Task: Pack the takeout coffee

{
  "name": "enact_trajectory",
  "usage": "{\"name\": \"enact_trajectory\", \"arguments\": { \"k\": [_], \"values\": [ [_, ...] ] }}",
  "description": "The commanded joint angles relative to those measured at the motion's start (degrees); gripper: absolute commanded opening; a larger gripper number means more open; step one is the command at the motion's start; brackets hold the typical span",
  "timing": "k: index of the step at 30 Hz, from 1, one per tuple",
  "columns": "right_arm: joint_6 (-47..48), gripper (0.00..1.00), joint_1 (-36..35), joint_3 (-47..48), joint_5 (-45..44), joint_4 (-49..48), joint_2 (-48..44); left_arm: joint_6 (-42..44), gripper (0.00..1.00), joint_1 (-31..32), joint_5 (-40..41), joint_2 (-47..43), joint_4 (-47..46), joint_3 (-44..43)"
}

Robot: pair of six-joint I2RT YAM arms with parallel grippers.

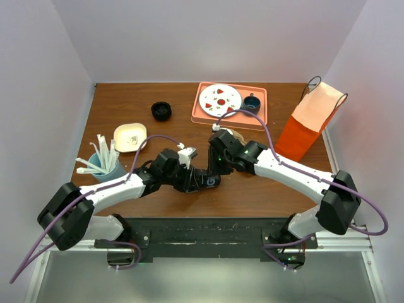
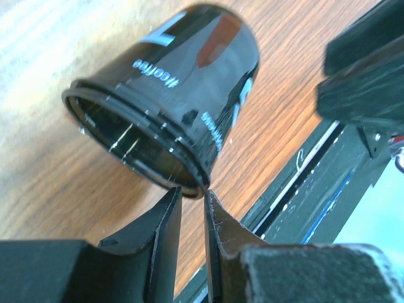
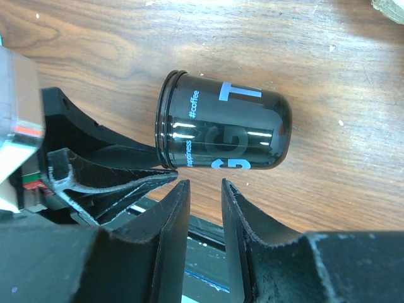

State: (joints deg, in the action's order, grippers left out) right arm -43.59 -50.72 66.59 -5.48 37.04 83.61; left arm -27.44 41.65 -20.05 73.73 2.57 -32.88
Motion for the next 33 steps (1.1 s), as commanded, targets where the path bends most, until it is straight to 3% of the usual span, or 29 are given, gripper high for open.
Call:
{"name": "enact_trajectory", "arguments": {
  "k": [1,5,8,10,11,24,33],
  "values": [
    [0.88,0.31,-0.17,1.18,-1.47,0.23,-0.73,-0.42,0.27,-0.43,-0.16,-0.08,-5.73,0.19],
    [0.79,0.31,-0.26,1.26,-1.29,0.32,-0.38,0.19,0.28,-0.78,-0.51,0.71,-6.0,-0.34],
    [0.79,0.31,-0.17,1.26,-1.29,0.4,-0.21,0.72,0.19,-1.3,-0.78,0.71,-6.08,-0.43],
    [0.79,0.31,-0.17,1.35,-1.2,0.32,-0.03,1.07,0.03,-1.57,-0.86,0.62,-5.73,-0.69],
    [0.79,0.31,-0.17,1.44,-1.12,0.32,-0.03,1.51,0.0,-1.74,-1.04,0.45,-5.65,-1.13],
    [1.49,0.34,-0.17,6.36,1.96,-2.67,2.25,5.2,0.0,-1.66,-1.13,-4.3,3.49,-7.9],
    [1.67,0.33,-0.17,6.36,5.3,-7.15,3.84,4.77,0.0,-1.75,-2.88,-5.88,4.81,-9.21]
  ]
}}
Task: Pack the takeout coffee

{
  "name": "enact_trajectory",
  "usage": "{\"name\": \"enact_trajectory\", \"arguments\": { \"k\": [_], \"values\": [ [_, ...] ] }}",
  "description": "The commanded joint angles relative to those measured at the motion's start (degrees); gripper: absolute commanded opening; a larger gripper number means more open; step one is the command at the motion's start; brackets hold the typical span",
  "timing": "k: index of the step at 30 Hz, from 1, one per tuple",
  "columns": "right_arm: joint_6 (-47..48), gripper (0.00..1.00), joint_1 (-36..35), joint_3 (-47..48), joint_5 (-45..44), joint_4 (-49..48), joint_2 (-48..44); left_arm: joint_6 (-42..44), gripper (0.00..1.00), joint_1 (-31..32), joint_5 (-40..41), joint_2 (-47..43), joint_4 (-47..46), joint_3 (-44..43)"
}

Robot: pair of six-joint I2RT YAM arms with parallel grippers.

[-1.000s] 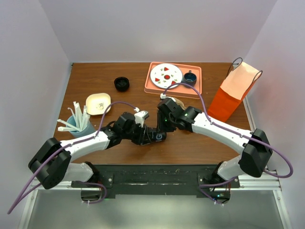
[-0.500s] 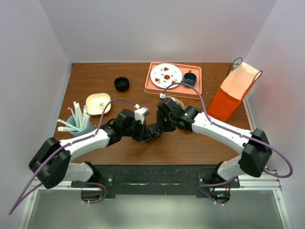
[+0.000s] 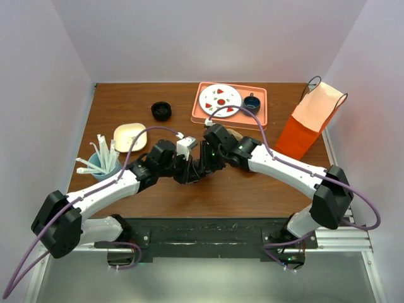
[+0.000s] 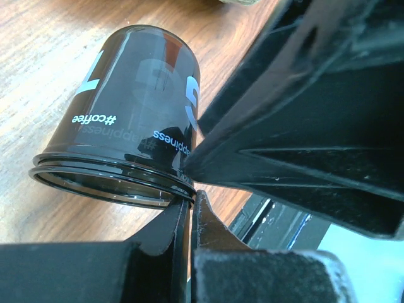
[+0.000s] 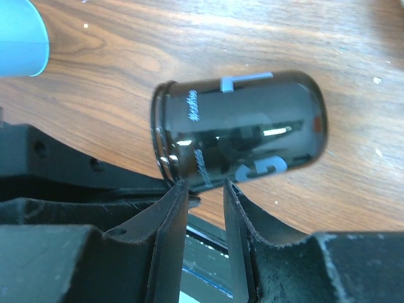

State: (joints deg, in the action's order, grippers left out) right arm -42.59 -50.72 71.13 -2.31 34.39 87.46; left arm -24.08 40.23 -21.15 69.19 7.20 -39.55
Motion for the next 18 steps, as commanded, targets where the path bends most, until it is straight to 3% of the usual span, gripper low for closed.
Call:
{"name": "enact_trajectory", "arguments": {
  "k": [1,12,18],
  "values": [
    [0.49,0.33,-0.17,1.55,2.13,-4.77,0.08,1.31,0.0,-0.33,-2.23,-1.25,0.18,-2.81],
    [0.05,0.32,-0.17,-0.47,3.89,-6.62,-1.06,0.87,0.0,-0.33,-2.5,-1.34,0.27,-3.25],
    [0.4,0.26,-0.17,-0.12,1.44,-2.67,0.43,0.34,0.0,-0.32,-2.32,-2.04,0.71,-3.95]
  ]
}}
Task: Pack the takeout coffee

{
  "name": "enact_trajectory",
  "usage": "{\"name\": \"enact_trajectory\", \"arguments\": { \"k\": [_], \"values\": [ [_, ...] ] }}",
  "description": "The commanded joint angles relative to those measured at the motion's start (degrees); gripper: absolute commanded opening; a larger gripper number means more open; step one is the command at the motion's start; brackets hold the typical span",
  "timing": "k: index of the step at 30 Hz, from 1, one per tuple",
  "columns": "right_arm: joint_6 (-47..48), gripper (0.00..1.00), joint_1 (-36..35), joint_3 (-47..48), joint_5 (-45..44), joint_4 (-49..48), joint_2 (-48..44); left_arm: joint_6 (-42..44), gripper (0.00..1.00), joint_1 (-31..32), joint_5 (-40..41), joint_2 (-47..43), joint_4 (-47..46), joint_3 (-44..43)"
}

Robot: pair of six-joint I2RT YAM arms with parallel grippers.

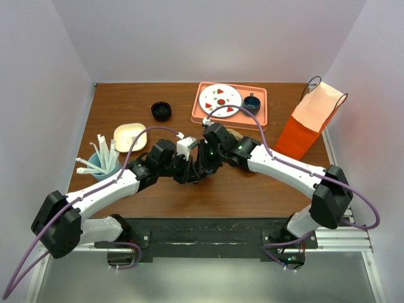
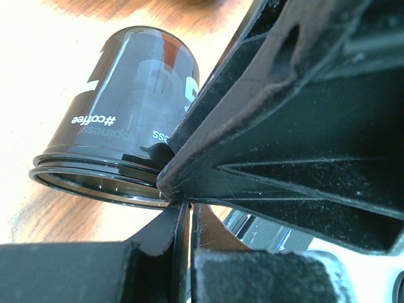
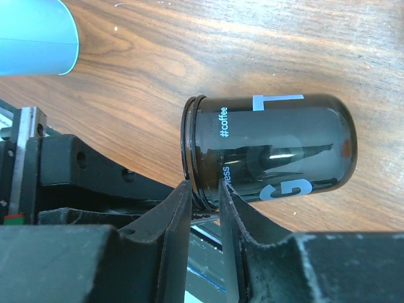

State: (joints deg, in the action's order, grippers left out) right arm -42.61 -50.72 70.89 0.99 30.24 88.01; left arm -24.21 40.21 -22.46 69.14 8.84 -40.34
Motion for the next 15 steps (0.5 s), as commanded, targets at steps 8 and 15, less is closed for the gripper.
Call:
{"name": "enact_trajectory", "arguments": {
  "k": [8,15],
  "values": [
    [0.51,0.22,-0.17,-0.93,-3.89,2.8,0.32,-0.66,0.0,-0.3,-0.48,-2.79,-0.93,-3.78],
    [0.77,0.22,-0.17,-2.07,-5.91,4.3,0.58,-1.54,0.0,-0.3,0.22,-3.67,-0.58,-3.87]
  ]
}}
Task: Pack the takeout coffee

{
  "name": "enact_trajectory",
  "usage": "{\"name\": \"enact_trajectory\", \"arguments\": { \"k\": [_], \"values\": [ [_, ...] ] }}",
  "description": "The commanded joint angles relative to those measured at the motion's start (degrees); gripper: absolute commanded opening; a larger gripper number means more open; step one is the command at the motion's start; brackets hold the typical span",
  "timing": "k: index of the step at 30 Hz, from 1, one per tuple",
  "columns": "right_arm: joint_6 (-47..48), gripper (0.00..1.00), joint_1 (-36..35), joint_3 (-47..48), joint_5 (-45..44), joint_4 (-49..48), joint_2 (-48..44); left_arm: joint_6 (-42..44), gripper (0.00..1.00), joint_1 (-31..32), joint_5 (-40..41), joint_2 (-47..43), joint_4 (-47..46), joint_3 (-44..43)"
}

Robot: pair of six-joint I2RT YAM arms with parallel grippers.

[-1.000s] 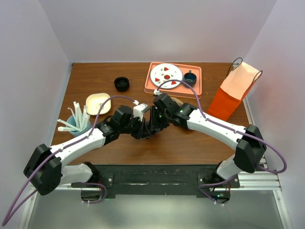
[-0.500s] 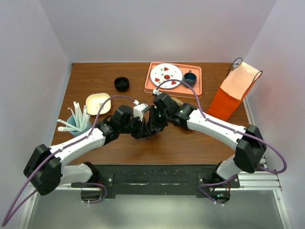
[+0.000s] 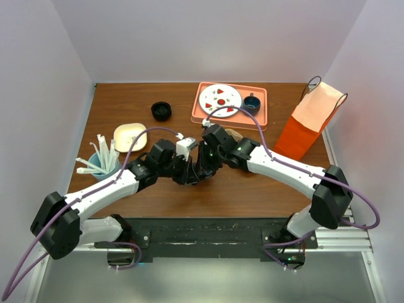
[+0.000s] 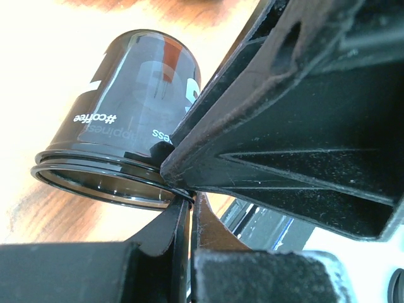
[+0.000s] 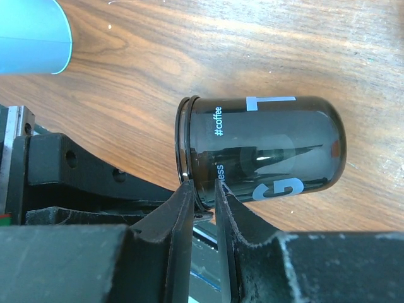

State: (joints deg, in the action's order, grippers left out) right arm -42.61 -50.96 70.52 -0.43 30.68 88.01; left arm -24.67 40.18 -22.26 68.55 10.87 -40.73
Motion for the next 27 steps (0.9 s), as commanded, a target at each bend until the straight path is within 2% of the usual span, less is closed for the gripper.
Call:
{"name": "enact_trajectory", "arguments": {
  "k": [1,8,16,19,22,23,27],
  "values": [
    [0.86,0.22,0.07,-1.79,-4.84,4.56,0.67,-1.09,0.0,-0.19,0.11,-3.25,-2.53,-3.48],
    [1.3,0.21,0.07,-2.76,-6.78,5.62,0.59,-1.35,0.0,-0.28,0.9,-3.34,-1.38,-3.39],
    [1.21,0.21,0.07,-3.03,-5.02,4.48,-0.38,-1.52,0.0,-0.28,0.47,-2.64,-0.94,-3.04],
    [1.39,0.24,0.07,-1.62,-6.86,7.28,-1.69,-2.93,0.0,-0.37,0.81,-1.15,-0.51,-3.91],
    [1.83,0.29,0.16,-1.53,-10.72,10.01,-4.68,-3.64,0.0,-0.55,4.15,2.89,6.33,-8.65],
    [1.74,0.29,0.25,-1.53,-11.61,10.63,-5.56,-3.37,0.0,-0.46,8.59,4.12,12.88,-13.1],
    [1.21,0.36,0.51,-1.79,-14.6,12.39,-10.82,-2.93,0.0,-0.46,20.4,8.26,26.73,-23.85]
  ]
}}
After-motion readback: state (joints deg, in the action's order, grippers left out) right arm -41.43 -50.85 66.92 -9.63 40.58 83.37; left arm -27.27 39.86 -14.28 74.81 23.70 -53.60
